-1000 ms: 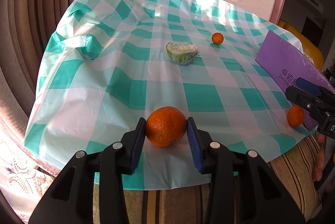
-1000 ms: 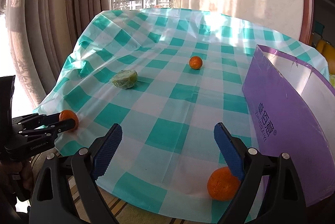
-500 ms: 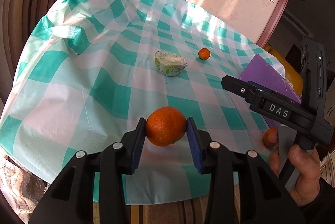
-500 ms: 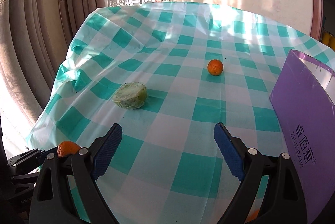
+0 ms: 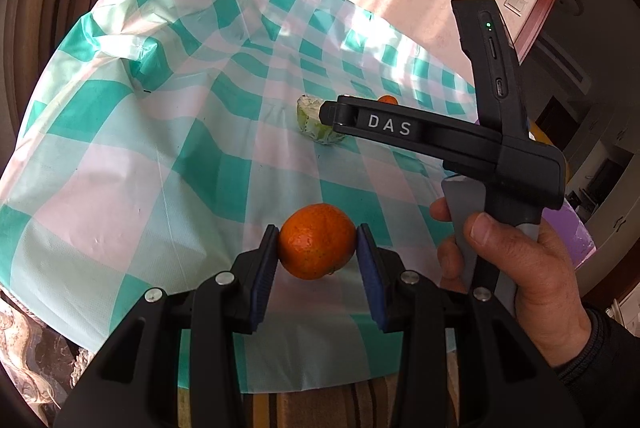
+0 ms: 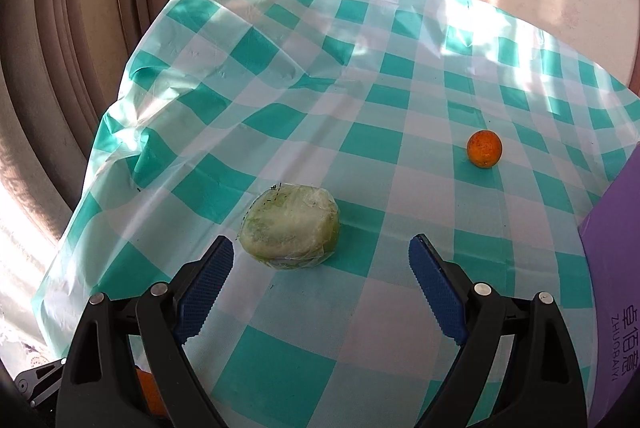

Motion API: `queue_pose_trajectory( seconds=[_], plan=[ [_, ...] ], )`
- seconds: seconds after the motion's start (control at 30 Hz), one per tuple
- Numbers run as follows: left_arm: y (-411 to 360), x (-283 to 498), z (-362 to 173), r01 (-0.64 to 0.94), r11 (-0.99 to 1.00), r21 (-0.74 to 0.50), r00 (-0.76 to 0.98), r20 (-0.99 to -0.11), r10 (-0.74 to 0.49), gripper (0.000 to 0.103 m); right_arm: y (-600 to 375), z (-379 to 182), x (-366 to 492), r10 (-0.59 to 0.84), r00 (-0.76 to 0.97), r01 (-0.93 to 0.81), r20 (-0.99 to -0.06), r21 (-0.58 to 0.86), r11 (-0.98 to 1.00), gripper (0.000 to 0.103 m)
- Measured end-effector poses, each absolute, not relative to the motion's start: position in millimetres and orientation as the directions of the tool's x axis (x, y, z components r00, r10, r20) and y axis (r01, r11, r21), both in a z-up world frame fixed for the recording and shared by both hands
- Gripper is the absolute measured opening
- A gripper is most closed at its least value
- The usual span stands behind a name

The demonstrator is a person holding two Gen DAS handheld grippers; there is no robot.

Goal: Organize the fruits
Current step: 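Grasp the large orange with the left tool while right tool closes on the wrapped cabbage half, then lift and carry the orange and cabbage half over the purple box with both tools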

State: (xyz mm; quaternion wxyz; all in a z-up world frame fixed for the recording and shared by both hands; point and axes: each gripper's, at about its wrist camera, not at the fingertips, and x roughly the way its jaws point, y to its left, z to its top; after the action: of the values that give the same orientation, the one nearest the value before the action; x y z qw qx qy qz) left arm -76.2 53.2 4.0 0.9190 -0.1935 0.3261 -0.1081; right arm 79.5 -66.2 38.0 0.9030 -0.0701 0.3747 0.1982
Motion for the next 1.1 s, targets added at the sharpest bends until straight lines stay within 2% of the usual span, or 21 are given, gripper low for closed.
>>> queue_pose_trajectory(
  seconds=[0.33, 0.37, 0.4, 0.47, 1.1],
  plan=[
    [58.4, -77.8, 5.5, 0.049, 0.897, -0.438, 0.775, -0.551, -0.311, 0.039, -41.6, 26.2, 98.2, 0.273, 0.633, -0.427, -0.724, -0.033, 0.903, 0.087],
    [60.3, -77.8, 7.7, 0.043, 0.894, -0.446, 0.779, -0.546, -0.309, 0.039, -39.7, 25.1, 99.6, 0.277, 0.627, -0.434, -0.728, -0.032, 0.901, 0.081],
    [62.5, -76.9, 10.4, 0.039, 0.891, -0.452, 0.785, -0.538, -0.307, 0.039, -37.9, 23.7, 100.8, 0.278, 0.619, -0.440, -0.734, -0.031, 0.898, 0.067],
    [65.8, -75.9, 18.2, 0.033, 0.891, -0.453, 0.802, -0.520, -0.294, 0.039, -35.3, 23.3, 99.6, 0.285, 0.615, -0.452, -0.735, -0.033, 0.891, 0.059],
    [65.9, -52.6, 81.4, 0.016, 0.930, -0.366, 0.866, -0.459, -0.196, 0.039, -87.6, 50.9, 72.5, 0.368, 0.648, -0.402, -0.667, 0.111, 0.909, 0.058]
  ],
)
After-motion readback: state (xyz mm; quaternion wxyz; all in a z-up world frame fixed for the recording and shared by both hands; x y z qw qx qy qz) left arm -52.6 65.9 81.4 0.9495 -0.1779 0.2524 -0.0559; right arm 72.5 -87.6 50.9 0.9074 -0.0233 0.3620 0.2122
